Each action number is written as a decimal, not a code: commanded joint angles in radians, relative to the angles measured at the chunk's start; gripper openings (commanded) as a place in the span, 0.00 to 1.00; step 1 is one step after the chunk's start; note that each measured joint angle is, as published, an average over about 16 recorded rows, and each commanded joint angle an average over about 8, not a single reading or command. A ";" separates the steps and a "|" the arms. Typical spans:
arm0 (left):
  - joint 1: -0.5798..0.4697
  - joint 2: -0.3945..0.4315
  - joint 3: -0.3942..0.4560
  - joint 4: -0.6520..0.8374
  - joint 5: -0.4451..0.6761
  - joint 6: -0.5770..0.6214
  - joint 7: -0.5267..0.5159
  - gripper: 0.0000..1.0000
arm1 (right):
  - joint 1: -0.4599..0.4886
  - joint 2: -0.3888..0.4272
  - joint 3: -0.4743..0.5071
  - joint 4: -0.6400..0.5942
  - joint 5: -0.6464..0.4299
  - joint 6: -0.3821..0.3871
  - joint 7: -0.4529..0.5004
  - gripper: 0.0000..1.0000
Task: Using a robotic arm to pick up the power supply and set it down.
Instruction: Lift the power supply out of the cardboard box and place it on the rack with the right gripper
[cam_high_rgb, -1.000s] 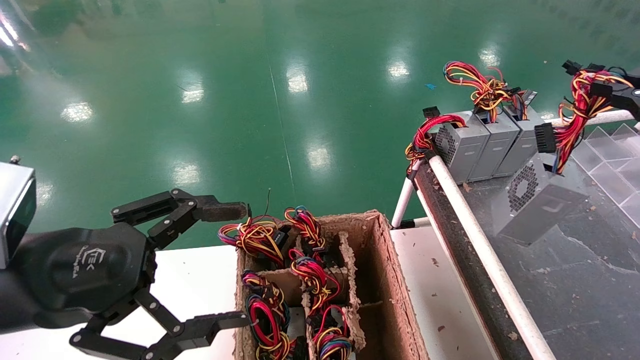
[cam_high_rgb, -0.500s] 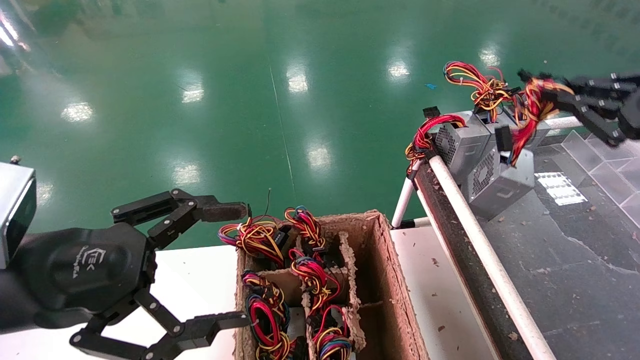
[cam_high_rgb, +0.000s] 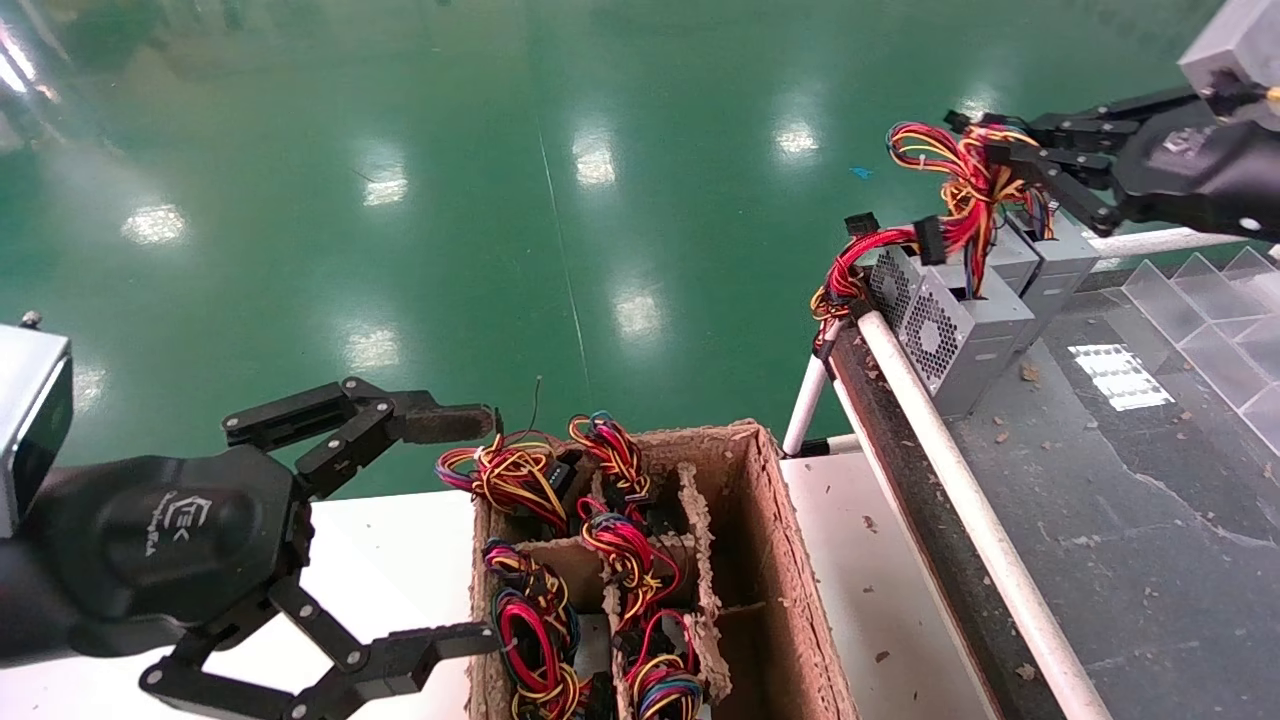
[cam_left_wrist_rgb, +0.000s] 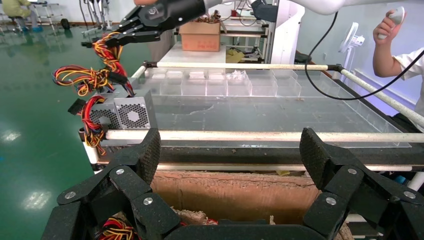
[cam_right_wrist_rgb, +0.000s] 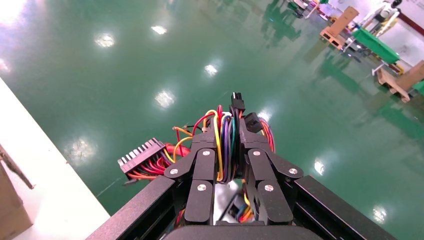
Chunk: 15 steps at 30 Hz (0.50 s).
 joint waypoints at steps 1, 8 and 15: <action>0.000 0.000 0.000 0.000 0.000 0.000 0.000 1.00 | 0.027 -0.022 -0.008 -0.038 -0.011 -0.002 -0.017 0.29; 0.000 0.000 0.000 0.000 0.000 0.000 0.000 1.00 | 0.080 -0.056 -0.019 -0.145 -0.027 -0.018 -0.067 1.00; 0.000 0.000 0.000 0.000 0.000 0.000 0.000 1.00 | 0.113 -0.067 -0.026 -0.215 -0.035 -0.046 -0.109 1.00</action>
